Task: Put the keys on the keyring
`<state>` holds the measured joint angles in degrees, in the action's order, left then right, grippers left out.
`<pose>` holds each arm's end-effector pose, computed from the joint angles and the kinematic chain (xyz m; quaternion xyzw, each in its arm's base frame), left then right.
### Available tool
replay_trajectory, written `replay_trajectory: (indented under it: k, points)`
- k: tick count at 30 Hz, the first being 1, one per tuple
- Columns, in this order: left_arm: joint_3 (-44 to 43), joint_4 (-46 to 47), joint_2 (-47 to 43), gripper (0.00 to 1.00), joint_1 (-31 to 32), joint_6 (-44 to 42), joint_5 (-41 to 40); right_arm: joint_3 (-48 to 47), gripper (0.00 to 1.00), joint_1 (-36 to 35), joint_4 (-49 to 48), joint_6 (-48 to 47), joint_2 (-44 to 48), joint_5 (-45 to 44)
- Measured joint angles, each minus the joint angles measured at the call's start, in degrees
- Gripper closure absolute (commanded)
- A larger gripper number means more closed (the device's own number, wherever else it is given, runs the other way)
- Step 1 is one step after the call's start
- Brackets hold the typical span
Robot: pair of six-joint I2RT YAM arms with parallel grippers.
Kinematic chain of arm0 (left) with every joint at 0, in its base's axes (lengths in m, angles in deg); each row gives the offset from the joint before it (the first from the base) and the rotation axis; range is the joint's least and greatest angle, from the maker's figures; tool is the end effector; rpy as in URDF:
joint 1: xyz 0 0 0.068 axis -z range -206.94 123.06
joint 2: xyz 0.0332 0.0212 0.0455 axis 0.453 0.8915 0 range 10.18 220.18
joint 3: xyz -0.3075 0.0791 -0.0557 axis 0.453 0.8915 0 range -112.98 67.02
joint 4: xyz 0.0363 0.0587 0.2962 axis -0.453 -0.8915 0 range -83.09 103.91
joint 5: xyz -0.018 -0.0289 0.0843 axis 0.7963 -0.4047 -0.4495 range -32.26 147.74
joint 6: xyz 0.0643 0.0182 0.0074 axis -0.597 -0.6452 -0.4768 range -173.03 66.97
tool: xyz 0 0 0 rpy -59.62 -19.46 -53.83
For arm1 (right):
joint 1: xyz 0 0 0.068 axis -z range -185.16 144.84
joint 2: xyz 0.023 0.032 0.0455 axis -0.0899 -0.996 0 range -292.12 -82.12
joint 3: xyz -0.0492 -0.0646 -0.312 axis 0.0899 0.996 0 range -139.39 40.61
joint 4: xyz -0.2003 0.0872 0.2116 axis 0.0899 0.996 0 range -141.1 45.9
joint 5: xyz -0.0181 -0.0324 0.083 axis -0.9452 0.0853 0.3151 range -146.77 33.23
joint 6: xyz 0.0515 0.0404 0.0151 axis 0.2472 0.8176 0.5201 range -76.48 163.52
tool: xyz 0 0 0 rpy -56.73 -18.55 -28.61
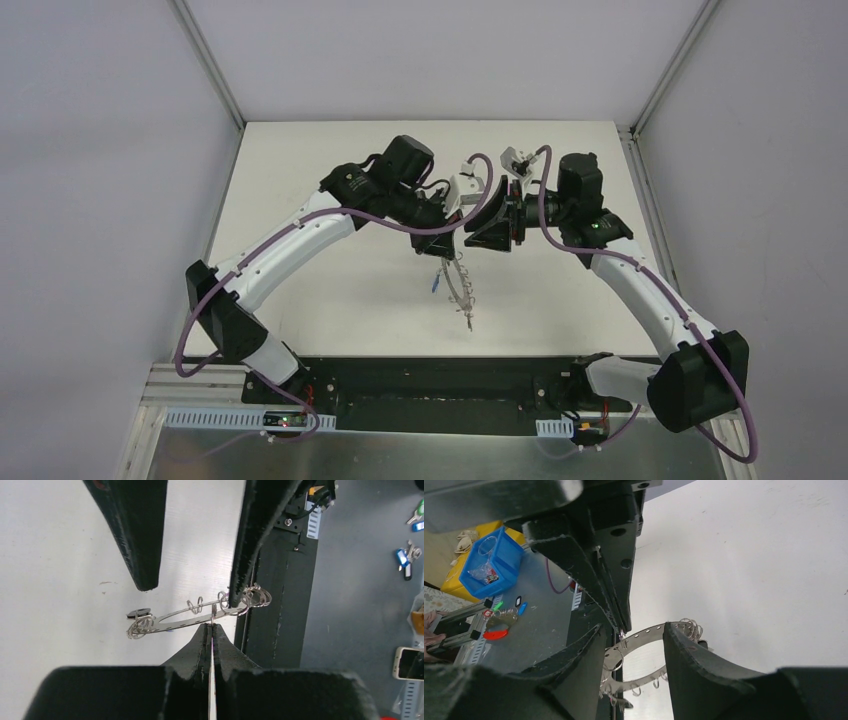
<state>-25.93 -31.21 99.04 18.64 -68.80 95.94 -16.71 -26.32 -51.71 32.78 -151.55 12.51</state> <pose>0.2468 -0.2992 0.4327 0.5553 0.6705 -0.3885 0.3019 0.2585 0.1540 0.3877 -0.5209 0.5138 0.4856 0.4784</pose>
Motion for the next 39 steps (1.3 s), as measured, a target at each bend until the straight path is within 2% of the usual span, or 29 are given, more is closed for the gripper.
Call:
replay_trajectory:
  k: [13,22,29,32,34,39]
  points:
    - [-1.07,-0.02,1.03,1.0,-3.21,6.25,4.79,0.92,0.54,-0.48,2.67,-2.82,0.0,0.37]
    - [-1.09,0.28,1.22,1.0,-3.78,7.82,6.45,1.53,0.58,-3.43,4.11,-4.37,-1.49,-0.61]
    - [-1.09,0.28,2.16,1.0,-3.78,8.31,6.86,1.53,0.74,-4.37,4.44,-4.85,-2.1,-1.14]
    - [-1.09,0.26,2.27,1.0,-3.78,8.39,7.04,1.53,0.87,-4.37,4.52,-4.92,-2.12,-1.09]
    - [-1.09,0.26,2.32,1.0,-3.78,8.55,7.3,1.53,1.0,-4.37,4.55,-4.98,-2.12,-1.05]
    - [-1.09,0.31,2.67,1.0,-4.39,9.07,8.09,1.53,1.0,-4.44,4.72,-4.68,-2.16,-0.63]
